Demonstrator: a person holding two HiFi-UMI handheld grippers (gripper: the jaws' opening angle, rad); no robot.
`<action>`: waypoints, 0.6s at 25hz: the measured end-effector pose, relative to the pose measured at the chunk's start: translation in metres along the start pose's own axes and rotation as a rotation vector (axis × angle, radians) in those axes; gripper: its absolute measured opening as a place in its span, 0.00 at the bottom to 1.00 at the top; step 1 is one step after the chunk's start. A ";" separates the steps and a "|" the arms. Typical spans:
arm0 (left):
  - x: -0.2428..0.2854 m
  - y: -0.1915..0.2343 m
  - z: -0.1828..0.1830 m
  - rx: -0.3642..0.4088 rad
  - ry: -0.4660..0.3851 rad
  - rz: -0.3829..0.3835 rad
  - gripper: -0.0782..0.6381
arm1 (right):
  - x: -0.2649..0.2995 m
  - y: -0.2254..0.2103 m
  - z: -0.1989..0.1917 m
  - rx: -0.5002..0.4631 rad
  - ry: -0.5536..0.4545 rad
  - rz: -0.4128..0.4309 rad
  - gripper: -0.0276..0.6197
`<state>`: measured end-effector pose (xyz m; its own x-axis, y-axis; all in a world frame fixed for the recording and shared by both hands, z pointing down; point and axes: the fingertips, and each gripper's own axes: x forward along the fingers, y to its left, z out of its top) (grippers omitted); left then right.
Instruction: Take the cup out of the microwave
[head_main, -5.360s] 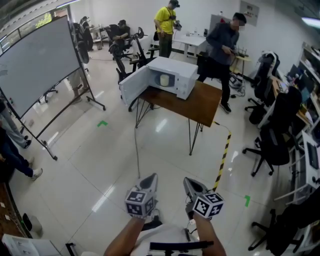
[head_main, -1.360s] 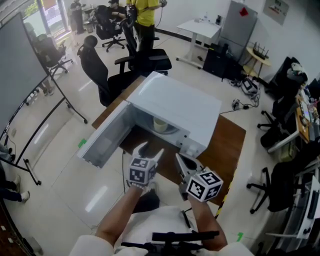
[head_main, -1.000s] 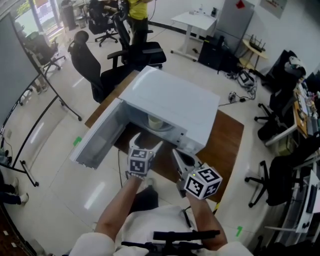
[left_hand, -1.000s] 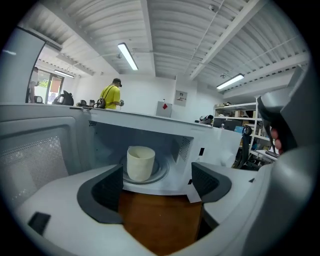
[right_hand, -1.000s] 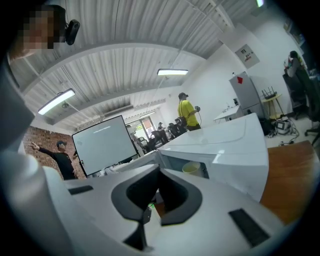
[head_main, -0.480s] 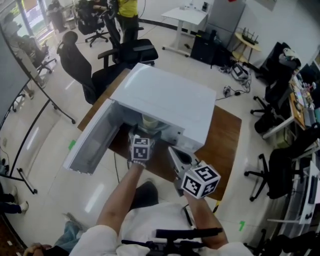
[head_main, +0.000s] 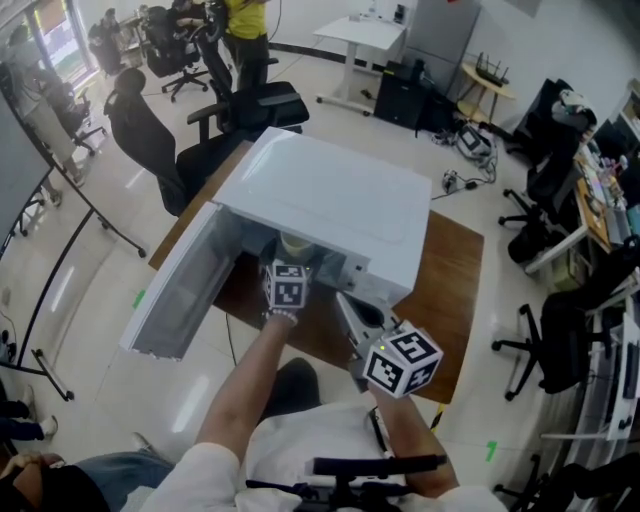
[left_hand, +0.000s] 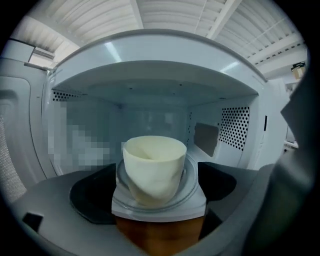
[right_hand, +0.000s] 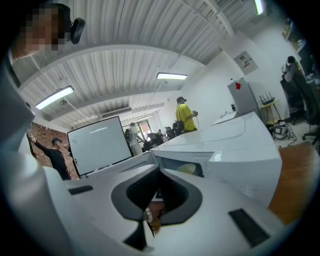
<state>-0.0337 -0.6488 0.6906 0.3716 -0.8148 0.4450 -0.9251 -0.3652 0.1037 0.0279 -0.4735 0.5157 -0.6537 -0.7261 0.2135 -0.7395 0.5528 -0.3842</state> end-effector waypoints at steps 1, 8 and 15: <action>0.002 0.001 0.001 0.000 -0.004 0.002 0.81 | 0.000 -0.001 -0.001 0.000 -0.001 0.000 0.06; 0.019 0.002 0.007 0.018 -0.013 0.005 0.81 | 0.005 -0.005 -0.005 0.004 -0.001 -0.004 0.06; 0.031 0.002 0.012 0.027 -0.043 0.013 0.81 | 0.004 -0.012 -0.004 0.015 -0.021 -0.019 0.06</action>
<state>-0.0233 -0.6807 0.6938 0.3633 -0.8380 0.4072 -0.9276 -0.3661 0.0742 0.0329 -0.4814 0.5250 -0.6361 -0.7448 0.2015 -0.7489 0.5332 -0.3935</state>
